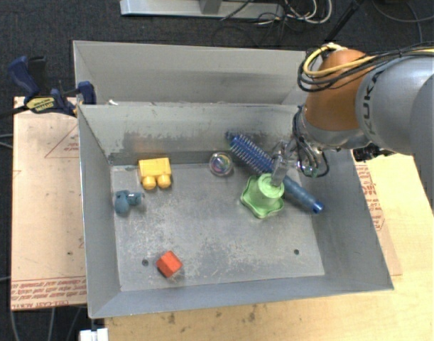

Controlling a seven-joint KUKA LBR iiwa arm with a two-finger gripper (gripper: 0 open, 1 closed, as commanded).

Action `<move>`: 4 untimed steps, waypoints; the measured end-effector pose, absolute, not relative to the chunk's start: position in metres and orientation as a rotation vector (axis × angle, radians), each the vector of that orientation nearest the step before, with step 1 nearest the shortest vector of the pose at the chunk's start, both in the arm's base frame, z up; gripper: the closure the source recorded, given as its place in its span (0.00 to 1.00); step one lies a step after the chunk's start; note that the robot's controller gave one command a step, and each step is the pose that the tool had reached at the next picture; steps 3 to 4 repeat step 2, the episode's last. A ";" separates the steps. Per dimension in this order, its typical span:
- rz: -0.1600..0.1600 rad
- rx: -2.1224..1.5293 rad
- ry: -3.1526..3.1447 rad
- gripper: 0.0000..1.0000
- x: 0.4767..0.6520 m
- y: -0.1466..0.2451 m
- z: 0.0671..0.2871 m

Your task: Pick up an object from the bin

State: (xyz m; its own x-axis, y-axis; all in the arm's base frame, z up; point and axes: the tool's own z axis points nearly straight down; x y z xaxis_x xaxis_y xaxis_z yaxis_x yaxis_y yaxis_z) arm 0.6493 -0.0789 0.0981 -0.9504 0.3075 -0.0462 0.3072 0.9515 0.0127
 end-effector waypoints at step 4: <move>0.008 0.482 3.056 1.00 0.649 -0.079 0.098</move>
Offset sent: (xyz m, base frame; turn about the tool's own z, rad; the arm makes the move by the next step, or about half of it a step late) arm -0.0212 0.0125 -0.0123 0.0422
